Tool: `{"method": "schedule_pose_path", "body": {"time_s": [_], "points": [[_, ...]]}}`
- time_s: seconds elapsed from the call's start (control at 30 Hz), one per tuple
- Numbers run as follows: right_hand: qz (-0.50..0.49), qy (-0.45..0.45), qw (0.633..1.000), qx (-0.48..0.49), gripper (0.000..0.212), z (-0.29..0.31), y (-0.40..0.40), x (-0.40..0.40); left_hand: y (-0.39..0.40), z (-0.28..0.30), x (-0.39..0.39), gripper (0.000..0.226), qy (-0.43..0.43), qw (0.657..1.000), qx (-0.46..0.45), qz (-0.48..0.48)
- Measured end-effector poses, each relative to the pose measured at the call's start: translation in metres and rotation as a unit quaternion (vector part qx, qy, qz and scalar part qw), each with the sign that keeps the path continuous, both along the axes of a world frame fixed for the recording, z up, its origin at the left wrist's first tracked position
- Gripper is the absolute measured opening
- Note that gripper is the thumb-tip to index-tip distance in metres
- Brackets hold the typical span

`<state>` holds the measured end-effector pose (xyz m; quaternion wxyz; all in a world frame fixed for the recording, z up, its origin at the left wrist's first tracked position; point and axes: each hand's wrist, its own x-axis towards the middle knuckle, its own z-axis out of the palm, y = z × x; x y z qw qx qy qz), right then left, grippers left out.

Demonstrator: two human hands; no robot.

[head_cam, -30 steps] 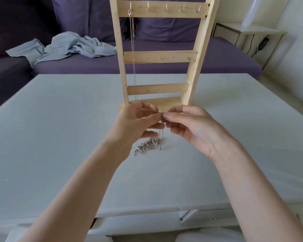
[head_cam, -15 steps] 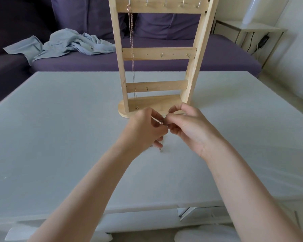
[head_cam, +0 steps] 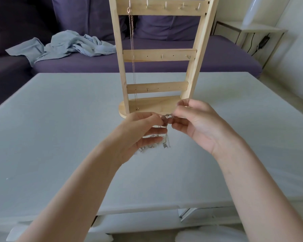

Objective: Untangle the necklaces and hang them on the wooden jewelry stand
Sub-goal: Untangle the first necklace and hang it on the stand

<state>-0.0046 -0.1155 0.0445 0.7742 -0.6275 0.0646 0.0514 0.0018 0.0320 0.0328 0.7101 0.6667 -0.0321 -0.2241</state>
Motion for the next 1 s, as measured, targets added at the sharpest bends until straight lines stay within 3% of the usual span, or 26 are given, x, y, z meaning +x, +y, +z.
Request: {"method": "schedule_pose_path", "body": {"time_s": [0.17, 0.33, 0.57, 0.73, 0.87, 1.0], "points": [[-0.013, 0.013, 0.998, 0.061, 0.024, 0.003, -0.001, -0.001, -0.004, 0.001, 0.0, 0.02, 0.033, 0.999, -0.026, -0.007], [0.002, 0.011, 0.992, 0.126, 0.021, 0.006, -0.001, -0.001, -0.004, 0.0, 0.005, 0.018, 0.119, 0.988, -0.097, 0.008], [0.081, 0.012, 0.994, -0.079, 0.019, 0.005, -0.008, -0.005, 0.004, -0.002, 0.012, 0.025, 0.174, 0.968, -0.176, 0.034], [0.031, 0.025, 0.961, -0.273, 0.012, -0.005, -0.001, -0.002, -0.002, -0.004, 0.008, 0.011, 0.151, 0.981, -0.118, 0.028], [-0.036, 0.01, 0.961, -0.272, 0.009, -0.005, -0.004, -0.001, -0.005, -0.011, 0.009, 0.011, 0.014, 0.995, 0.084, 0.059], [-0.058, -0.03, 0.967, -0.247, 0.012, -0.005, 0.004, -0.002, -0.015, -0.021, 0.009, 0.013, -0.093, 0.959, 0.251, 0.097]]}}
